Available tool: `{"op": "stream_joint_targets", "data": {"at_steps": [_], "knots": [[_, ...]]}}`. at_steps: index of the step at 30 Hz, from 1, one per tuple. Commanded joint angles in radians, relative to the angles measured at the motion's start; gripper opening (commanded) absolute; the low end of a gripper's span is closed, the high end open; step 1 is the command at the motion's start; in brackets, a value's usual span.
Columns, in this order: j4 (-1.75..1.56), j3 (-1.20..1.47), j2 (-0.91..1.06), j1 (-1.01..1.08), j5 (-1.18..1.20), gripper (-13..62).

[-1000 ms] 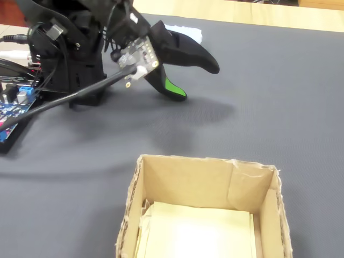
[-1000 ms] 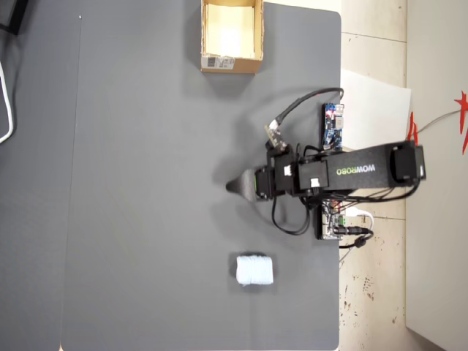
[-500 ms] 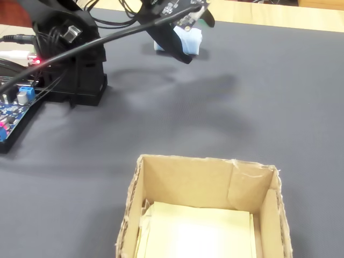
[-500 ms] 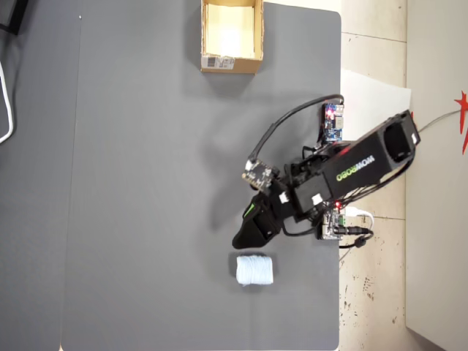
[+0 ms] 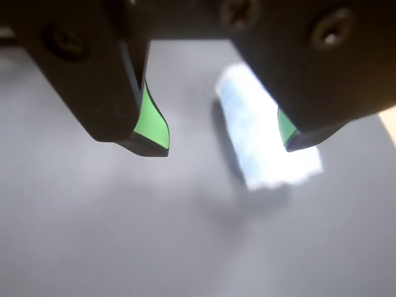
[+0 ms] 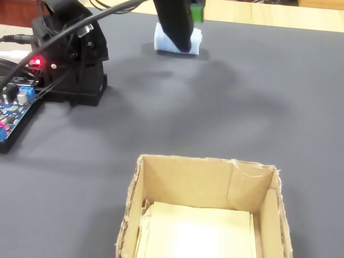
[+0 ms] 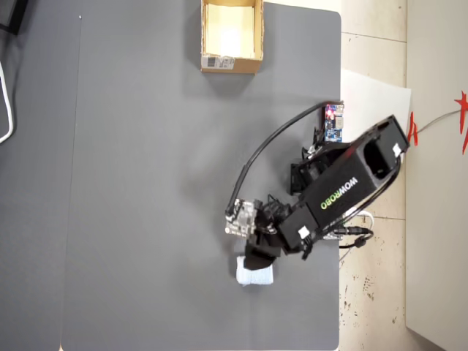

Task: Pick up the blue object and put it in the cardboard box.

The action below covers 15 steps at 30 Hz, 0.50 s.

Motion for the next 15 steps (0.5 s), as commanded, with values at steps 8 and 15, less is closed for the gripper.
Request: {"op": "stream_joint_targets", "data": {"at_steps": [8,15], "knots": [[0.035,-0.175,-0.091,-0.138,-0.184,33.1],[0.029,-0.184,-0.189,-0.19,-0.195,33.1]]}}
